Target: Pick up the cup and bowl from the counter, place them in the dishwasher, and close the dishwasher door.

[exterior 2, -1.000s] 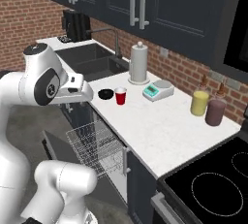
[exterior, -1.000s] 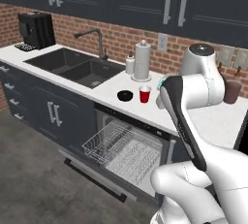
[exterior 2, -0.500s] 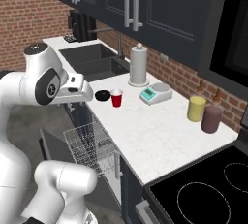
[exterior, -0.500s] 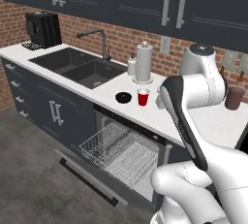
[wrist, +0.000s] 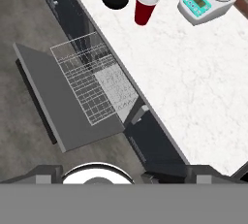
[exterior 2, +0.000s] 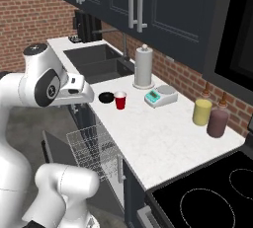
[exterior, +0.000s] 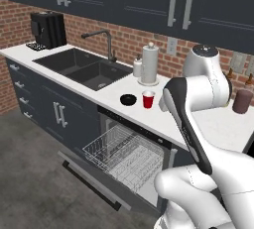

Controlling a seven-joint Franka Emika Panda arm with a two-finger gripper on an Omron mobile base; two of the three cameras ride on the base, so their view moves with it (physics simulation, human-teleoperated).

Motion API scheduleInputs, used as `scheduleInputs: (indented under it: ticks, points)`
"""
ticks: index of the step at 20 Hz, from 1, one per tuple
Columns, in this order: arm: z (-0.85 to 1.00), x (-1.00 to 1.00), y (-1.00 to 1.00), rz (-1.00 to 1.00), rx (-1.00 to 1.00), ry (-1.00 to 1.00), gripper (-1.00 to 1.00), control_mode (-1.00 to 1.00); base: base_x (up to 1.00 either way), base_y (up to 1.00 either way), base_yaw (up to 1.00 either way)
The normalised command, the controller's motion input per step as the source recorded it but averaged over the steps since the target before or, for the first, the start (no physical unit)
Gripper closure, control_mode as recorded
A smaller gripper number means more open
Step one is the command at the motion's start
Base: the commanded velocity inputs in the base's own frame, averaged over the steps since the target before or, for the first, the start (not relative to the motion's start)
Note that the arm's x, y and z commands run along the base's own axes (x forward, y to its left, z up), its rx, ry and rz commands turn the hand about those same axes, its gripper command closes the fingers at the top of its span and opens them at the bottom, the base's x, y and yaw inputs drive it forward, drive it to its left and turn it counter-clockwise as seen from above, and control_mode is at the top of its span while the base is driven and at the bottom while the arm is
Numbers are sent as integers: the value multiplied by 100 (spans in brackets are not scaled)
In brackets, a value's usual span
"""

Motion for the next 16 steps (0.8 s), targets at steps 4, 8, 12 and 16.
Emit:
scheduleInputs:
  ticks: [4, 8, 12, 16]
  points:
    - [0, 0, 0, 0, 0, 0, -100, 100, 0, -3, 0]
    - [0, 0, 0, 0, 0, 0, -100, 100, 0, -3, 0]
    - [0, 0, 0, 0, 0, 0, -100, 100, 0, 0, 0]
    - [0, 0, 0, 0, 0, 0, -100, 100, 0, 0, 0]
